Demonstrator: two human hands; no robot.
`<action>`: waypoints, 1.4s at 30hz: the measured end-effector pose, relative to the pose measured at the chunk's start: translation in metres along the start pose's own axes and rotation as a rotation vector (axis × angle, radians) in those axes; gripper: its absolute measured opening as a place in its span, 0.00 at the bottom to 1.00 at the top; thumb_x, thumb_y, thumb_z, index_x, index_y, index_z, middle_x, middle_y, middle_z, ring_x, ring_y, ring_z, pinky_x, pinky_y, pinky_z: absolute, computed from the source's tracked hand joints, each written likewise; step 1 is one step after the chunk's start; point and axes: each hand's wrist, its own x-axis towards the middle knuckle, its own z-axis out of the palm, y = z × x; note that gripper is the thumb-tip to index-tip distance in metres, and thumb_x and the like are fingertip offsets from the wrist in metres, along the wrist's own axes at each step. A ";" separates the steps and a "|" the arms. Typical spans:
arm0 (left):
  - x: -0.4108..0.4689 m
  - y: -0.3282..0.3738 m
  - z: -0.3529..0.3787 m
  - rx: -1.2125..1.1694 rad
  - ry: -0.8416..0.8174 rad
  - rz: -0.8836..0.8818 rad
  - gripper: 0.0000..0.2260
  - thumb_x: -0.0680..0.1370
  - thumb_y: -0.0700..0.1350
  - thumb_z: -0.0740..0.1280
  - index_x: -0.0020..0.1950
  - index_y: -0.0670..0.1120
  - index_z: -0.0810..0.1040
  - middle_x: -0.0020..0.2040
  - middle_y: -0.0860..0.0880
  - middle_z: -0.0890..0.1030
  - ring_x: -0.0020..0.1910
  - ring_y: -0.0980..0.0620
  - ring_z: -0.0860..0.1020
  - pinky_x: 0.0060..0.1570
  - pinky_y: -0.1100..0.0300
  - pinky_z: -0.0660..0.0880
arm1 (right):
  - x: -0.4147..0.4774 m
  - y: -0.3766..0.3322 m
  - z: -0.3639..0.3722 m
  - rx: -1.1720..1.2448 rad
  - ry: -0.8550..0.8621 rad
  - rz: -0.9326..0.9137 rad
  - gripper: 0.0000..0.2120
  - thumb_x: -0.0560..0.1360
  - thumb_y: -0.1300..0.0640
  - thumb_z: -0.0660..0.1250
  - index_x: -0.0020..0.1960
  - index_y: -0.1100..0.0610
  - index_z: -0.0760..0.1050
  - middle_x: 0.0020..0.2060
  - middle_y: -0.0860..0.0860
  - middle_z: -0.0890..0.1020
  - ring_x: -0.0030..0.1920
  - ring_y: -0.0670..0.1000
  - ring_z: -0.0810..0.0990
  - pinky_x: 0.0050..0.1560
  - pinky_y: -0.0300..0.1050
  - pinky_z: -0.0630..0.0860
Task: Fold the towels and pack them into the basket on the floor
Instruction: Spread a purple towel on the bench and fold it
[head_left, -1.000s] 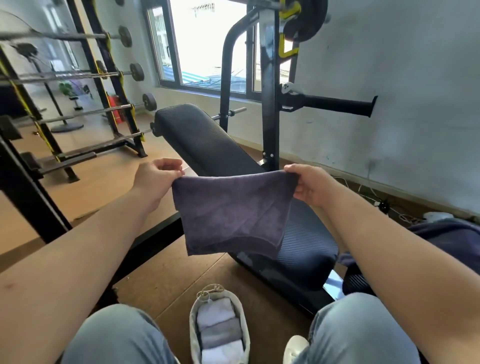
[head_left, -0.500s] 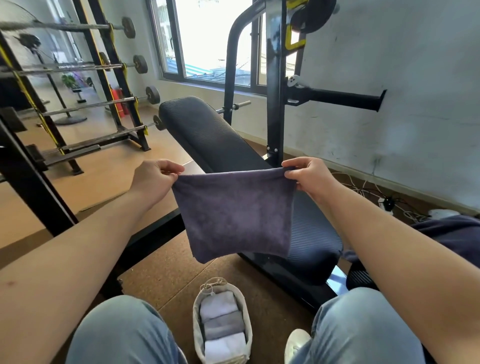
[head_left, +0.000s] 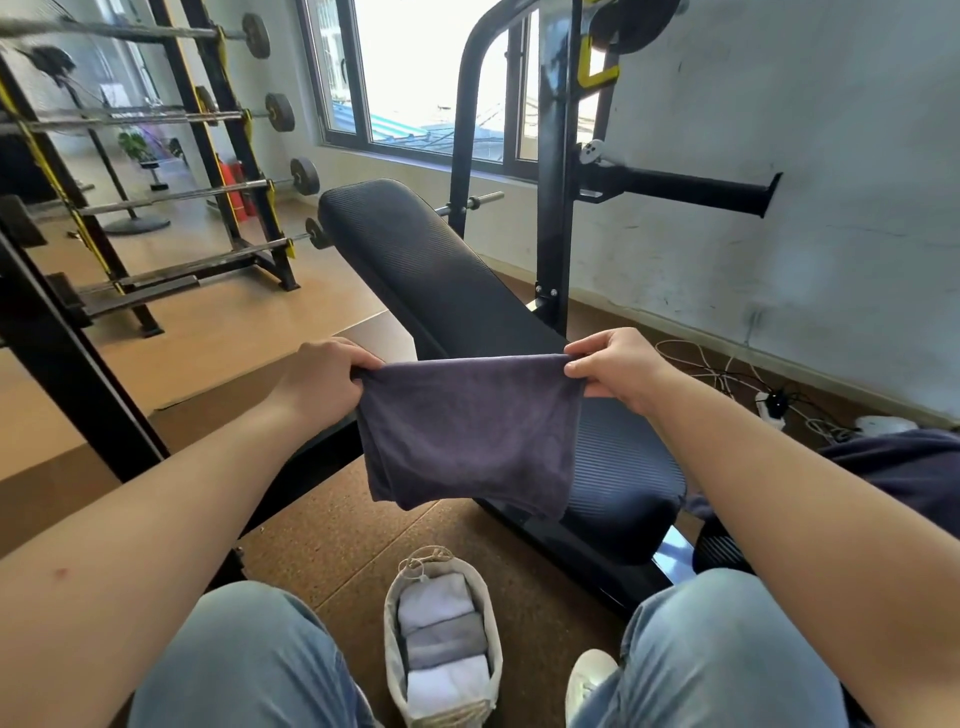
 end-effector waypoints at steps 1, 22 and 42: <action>-0.001 -0.001 0.001 -0.003 0.010 -0.010 0.13 0.79 0.36 0.68 0.60 0.48 0.86 0.59 0.46 0.84 0.57 0.46 0.81 0.60 0.54 0.77 | 0.000 0.002 0.000 -0.020 -0.003 -0.005 0.12 0.73 0.68 0.75 0.54 0.58 0.83 0.53 0.57 0.84 0.51 0.52 0.84 0.40 0.42 0.84; -0.044 -0.019 0.042 0.050 -0.077 -0.033 0.20 0.76 0.29 0.63 0.61 0.47 0.83 0.57 0.44 0.83 0.56 0.42 0.80 0.57 0.48 0.78 | -0.031 0.073 0.022 -0.314 0.012 -0.027 0.08 0.76 0.59 0.76 0.54 0.58 0.87 0.44 0.51 0.87 0.42 0.49 0.88 0.49 0.47 0.86; -0.078 -0.033 0.105 0.069 -0.168 -0.164 0.15 0.78 0.31 0.66 0.51 0.49 0.84 0.51 0.51 0.79 0.52 0.48 0.78 0.50 0.56 0.76 | -0.023 0.124 0.047 -0.511 0.014 0.030 0.11 0.73 0.65 0.76 0.53 0.55 0.87 0.44 0.49 0.86 0.38 0.45 0.86 0.42 0.35 0.82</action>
